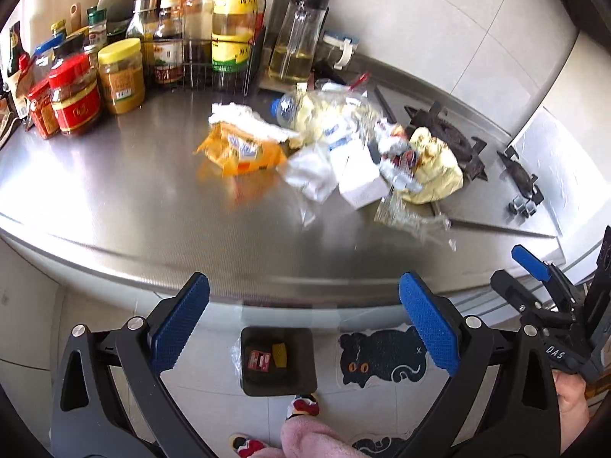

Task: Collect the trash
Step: 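Grasp the clear plastic bag with the right tool while the left tool reaches toward the snack bag, then grasp the red-blue snack bag with the left tool while the right tool holds the clear bag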

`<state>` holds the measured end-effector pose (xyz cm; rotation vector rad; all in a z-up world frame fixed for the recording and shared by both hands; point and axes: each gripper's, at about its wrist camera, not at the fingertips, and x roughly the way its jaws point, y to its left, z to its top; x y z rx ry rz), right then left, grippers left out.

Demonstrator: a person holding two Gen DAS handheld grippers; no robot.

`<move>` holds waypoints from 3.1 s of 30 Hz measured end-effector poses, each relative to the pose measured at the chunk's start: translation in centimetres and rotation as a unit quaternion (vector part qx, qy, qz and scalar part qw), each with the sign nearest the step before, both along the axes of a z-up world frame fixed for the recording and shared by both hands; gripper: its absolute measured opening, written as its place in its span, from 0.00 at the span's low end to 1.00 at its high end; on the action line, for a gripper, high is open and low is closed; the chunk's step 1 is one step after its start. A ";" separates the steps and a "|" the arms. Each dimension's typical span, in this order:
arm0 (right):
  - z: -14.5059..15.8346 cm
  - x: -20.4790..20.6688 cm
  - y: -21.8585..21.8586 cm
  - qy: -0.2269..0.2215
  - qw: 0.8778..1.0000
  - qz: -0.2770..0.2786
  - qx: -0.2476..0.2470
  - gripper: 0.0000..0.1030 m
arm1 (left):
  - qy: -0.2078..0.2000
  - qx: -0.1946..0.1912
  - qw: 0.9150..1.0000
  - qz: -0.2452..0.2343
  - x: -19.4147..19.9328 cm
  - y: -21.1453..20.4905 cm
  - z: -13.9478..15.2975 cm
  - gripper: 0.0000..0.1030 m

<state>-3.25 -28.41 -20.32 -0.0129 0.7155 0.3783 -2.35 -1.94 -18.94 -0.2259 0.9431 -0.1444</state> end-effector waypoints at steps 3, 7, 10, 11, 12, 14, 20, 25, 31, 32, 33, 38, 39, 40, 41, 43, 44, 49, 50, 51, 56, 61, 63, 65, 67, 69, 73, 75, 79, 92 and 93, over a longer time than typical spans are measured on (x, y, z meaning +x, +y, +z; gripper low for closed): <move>0.1 1.5 0.6 -0.006 0.999 0.026 -0.020 0.86 | -0.010 -0.006 1.000 0.005 2.0 -0.3 1.5 0.92; -0.9 3.0 2.0 -0.011 0.997 0.061 -0.047 0.82 | -0.025 -0.002 1.000 -0.003 4.1 -1.0 3.0 0.91; -2.0 4.3 2.2 -0.010 0.995 0.080 -0.066 0.73 | -0.031 -0.007 0.999 -0.023 5.8 -2.2 3.5 0.82; -2.4 4.7 2.2 -0.011 0.994 0.084 -0.073 0.72 | -0.030 -0.009 0.999 -0.033 6.3 -2.8 3.5 0.76; -2.7 5.1 2.3 -0.012 0.993 0.088 -0.078 0.70 | -0.030 -0.013 0.999 -0.044 6.8 -3.4 3.5 0.74; -3.2 5.8 2.4 -0.010 0.992 0.097 -0.081 0.67 | -0.029 -0.026 0.997 -0.068 7.7 -4.7 3.6 0.70; -4.7 7.3 2.9 -0.001 0.989 0.119 -0.087 0.56 | -0.023 -0.004 0.994 -0.108 9.7 -7.8 2.8 0.62; -6.0 8.1 3.0 0.011 0.988 0.126 -0.092 0.47 | 0.010 -0.009 0.995 -0.098 11.7 -7.8 0.7 0.54; -6.6 8.4 3.0 0.024 0.987 0.130 -0.092 0.27 | 0.013 -0.005 0.995 -0.102 12.9 -8.2 -0.1 0.40; -6.8 8.4 3.1 0.028 0.986 0.132 -0.093 0.27 | 0.017 -0.005 0.995 -0.103 13.1 -8.3 -0.3 0.40; -6.9 8.3 3.1 0.031 0.986 0.134 -0.094 0.27 | 0.023 -0.003 0.995 -0.101 13.4 -8.3 -0.6 0.40; -7.0 8.1 2.9 0.035 0.986 0.134 -0.089 0.27 | 0.032 -0.005 0.995 -0.097 14.0 -8.5 -1.6 0.41; -7.0 8.0 2.8 0.037 0.986 0.135 -0.088 0.27 | 0.036 -0.007 0.995 -0.097 14.1 -8.6 -1.7 0.41; -7.0 7.9 2.7 0.038 0.986 0.137 -0.088 0.25 | 0.038 -0.012 0.994 -0.099 14.2 -8.6 -1.8 0.42; -6.9 7.9 2.7 0.039 0.986 0.139 -0.088 0.23 | 0.037 -0.016 0.994 -0.101 14.2 -8.8 -1.8 0.46; -6.7 7.8 2.7 0.040 0.985 0.143 -0.089 0.17 | 0.031 -0.016 0.994 -0.101 14.3 -9.0 -1.6 0.47; -6.7 7.8 2.7 0.041 0.985 0.146 -0.088 0.16 | 0.030 -0.018 0.994 -0.102 14.4 -9.1 -1.6 0.47; -6.1 7.3 2.1 0.046 0.984 0.150 -0.081 0.12 | 0.026 -0.019 0.993 -0.109 14.9 -9.4 -1.6 0.44; -6.0 7.1 1.9 0.046 0.984 0.150 -0.079 0.12 | 0.026 -0.020 0.994 -0.109 15.1 -9.5 -1.6 0.44; -5.7 7.0 1.8 0.047 0.985 0.149 -0.077 0.12 | 0.026 -0.021 0.994 -0.109 15.2 -9.5 -1.6 0.44; -5.2 6.8 1.0 0.049 0.986 0.143 -0.074 0.12 | 0.013 -0.023 0.993 -0.119 14.8 -10.5 -0.8 0.49; -5.5 6.7 0.9 0.054 0.986 0.140 -0.074 0.12 | -0.031 0.018 0.987 -0.155 14.0 -12.7 0.4 0.57; -5.4 6.7 0.8 0.057 0.986 0.139 -0.070 0.12 | -0.025 0.018 0.986 -0.163 14.5 -13.2 0.1 0.57; -5.3 6.6 0.5 0.058 0.987 0.137 -0.064 0.12 | -0.016 0.023 0.986 -0.162 15.2 -13.5 -0.6 0.57; -5.2 6.6 0.3 0.060 0.987 0.136 -0.058 0.12 | -0.005 0.028 0.986 -0.162 15.8 -13.6 -1.4 0.56; -5.3 6.7 0.1 0.062 0.987 0.136 -0.058 0.12 | 0.003 0.032 0.986 -0.164 16.2 -13.7 -2.1 0.52; -5.7 6.9 -0.2 0.072 0.987 0.134 -0.057 0.12 | 0.007 0.025 0.986 -0.165 16.6 -13.4 -2.7 0.34; -5.9 6.9 -0.2 0.075 0.986 0.134 -0.058 0.12 | 0.004 0.022 0.986 -0.166 16.8 -13.3 -2.7 0.26; -5.8 6.8 -0.1 0.073 0.987 0.133 -0.058 0.12 | -0.015 0.017 0.986 -0.165 16.7 -13.2 -2.0 0.09; -2.9 4.5 0.3 0.039 0.992 0.109 -0.055 0.11 | -0.079 0.009 0.984 -0.159 13.2 -11.5 3.5 0.05; -2.6 3.9 0.5 0.036 0.992 0.109 -0.054 0.11 | -0.084 0.009 0.984 -0.159 12.6 -11.3 4.0 0.05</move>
